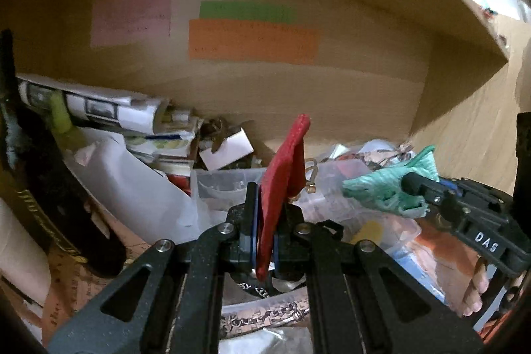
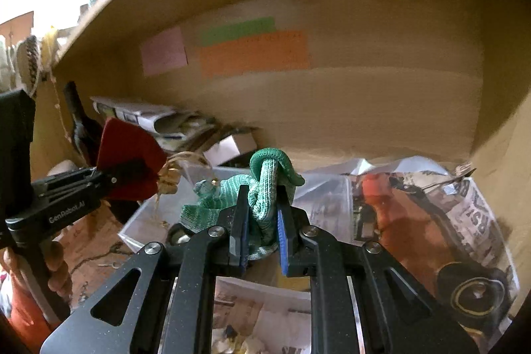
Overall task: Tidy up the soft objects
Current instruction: 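Lower the red pouch and green glove into the clear box, open both tools, then grasp the white drawstring bag with the left tool while the right tool grasps the floral scrunchie, then place the white bag and floral scrunchie into the clear box, open both tools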
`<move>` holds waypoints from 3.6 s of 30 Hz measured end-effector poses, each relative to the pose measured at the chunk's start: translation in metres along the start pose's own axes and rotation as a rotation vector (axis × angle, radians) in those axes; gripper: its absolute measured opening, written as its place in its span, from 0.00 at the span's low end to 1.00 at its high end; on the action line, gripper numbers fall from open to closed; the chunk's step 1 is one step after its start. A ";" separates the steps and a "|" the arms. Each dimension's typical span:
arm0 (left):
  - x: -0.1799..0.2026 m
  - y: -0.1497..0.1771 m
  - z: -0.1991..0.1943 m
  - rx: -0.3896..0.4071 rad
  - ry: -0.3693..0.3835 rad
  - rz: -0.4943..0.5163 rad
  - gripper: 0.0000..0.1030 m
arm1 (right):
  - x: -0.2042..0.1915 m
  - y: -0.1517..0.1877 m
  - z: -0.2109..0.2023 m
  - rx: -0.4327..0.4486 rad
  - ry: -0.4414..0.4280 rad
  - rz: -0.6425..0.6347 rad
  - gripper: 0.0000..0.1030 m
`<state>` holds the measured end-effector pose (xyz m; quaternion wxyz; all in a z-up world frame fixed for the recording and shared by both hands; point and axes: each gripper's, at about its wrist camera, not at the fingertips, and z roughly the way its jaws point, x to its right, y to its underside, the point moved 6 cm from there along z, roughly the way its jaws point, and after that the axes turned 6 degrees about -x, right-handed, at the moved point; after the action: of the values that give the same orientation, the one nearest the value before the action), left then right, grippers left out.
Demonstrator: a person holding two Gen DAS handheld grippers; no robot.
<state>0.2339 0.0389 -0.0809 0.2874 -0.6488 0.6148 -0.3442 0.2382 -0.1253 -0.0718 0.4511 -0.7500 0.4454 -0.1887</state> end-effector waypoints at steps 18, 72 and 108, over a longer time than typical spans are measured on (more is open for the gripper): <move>0.009 0.032 0.056 -0.170 -0.015 0.023 0.06 | 0.001 0.030 0.069 -0.197 0.064 -0.058 0.30; -0.011 0.163 -0.010 -0.284 -0.038 0.006 0.91 | -0.005 0.125 -0.006 -0.298 0.016 -0.003 0.85; 0.010 0.118 -0.081 -0.094 0.048 -0.001 0.23 | -0.015 0.084 -0.058 -0.070 0.002 -0.038 0.19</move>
<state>0.0987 0.0240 -0.1254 0.2416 -0.6534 0.6369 -0.3304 0.1486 -0.1585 -0.1108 0.4206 -0.7733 0.4380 -0.1824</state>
